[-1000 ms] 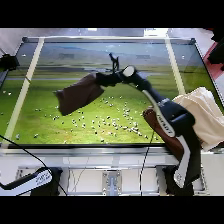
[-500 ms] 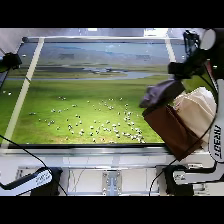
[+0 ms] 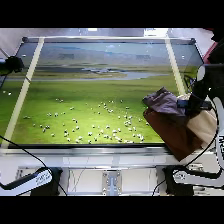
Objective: Fold the shirts.
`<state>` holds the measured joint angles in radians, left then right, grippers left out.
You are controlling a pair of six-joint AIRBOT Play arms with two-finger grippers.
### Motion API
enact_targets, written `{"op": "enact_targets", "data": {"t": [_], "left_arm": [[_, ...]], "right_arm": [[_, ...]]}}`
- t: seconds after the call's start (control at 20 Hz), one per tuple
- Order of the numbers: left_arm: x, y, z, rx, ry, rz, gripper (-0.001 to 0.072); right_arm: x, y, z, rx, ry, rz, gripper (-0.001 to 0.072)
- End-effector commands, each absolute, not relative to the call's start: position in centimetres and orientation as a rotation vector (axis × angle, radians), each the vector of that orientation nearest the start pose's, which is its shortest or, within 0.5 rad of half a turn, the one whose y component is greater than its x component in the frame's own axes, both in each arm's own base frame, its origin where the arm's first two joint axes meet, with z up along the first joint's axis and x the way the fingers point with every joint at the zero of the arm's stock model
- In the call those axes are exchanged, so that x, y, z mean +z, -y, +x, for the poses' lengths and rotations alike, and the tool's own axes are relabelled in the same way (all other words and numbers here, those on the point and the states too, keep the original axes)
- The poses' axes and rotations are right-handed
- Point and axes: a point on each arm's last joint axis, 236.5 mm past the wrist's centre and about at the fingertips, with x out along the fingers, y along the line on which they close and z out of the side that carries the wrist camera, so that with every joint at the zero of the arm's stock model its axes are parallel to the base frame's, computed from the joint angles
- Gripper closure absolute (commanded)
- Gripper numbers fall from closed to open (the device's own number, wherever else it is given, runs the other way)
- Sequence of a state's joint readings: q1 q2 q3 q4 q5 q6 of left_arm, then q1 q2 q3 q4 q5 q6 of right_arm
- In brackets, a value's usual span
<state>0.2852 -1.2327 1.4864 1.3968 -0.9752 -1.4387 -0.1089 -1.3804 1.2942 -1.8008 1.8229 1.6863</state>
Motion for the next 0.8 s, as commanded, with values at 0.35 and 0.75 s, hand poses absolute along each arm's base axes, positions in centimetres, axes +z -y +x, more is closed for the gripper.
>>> {"op": "enact_targets", "data": {"t": [0.35,0.75], "left_arm": [[19.0,-7.1,46.6,0.032,-0.694,-0.24,0.0341],[15.8,15.7,45.4,-0.528,-0.807,-0.081,0.0363]], "right_arm": [[6.2,5.7,33.6,-0.244,-1.453,0.052,0.013],[21.2,-18.7,50.2,0.488,-0.429,0.221,0.013]]}}
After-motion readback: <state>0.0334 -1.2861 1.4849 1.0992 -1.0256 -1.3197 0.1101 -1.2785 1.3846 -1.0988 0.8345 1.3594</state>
